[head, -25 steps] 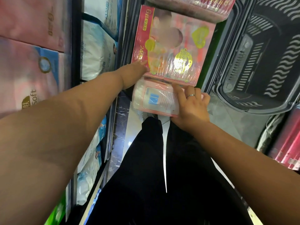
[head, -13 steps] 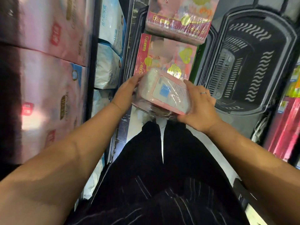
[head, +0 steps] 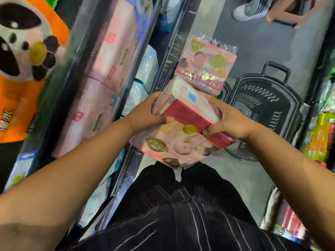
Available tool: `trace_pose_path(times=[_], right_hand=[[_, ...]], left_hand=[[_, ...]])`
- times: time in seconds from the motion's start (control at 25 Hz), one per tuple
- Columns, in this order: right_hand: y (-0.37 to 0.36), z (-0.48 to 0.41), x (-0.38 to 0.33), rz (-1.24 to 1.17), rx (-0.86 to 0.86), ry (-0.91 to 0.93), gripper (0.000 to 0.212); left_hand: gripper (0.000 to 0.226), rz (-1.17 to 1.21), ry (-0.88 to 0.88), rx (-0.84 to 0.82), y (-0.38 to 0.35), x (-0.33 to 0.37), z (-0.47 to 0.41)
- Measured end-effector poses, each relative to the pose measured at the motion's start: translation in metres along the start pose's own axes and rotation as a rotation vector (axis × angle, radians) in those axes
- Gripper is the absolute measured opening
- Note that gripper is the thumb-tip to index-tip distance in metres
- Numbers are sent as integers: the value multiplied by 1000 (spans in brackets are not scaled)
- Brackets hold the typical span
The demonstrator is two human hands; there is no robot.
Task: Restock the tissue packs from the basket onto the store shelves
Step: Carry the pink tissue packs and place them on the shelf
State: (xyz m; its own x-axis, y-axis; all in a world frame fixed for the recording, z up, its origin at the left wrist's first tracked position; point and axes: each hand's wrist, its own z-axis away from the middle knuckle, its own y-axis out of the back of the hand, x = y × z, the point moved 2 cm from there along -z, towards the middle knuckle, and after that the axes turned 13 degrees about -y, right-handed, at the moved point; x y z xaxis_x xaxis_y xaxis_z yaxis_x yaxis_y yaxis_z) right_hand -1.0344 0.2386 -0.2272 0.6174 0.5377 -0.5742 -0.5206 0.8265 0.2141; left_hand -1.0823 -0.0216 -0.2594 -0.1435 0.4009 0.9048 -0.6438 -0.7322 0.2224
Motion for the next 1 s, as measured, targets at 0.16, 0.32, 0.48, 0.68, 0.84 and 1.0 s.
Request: trace_pose_path(times=[0.16,0.32,0.48,0.68,0.84,1.0], right_hand=[[16,-1,-35,89,-122,118,86],[27,0,-56,248,-90,194,80],[23,5,-64,296,310,358,72],[-6,19,-72,261,555,437,92],[-23,31,-69,255,524,457,80],[-16,46,-84,410,587,458,80]], left_hand=[[98,-66,-115,153,4,38,16],[77,57,-106,428,1,50,47],[97,338,-69,760,-8,46,79],[72,615,-114,1151,-49,60,109],[39,836,-187,1360,-66,67,121],[63,884,-250,1514,-69,78,130]])
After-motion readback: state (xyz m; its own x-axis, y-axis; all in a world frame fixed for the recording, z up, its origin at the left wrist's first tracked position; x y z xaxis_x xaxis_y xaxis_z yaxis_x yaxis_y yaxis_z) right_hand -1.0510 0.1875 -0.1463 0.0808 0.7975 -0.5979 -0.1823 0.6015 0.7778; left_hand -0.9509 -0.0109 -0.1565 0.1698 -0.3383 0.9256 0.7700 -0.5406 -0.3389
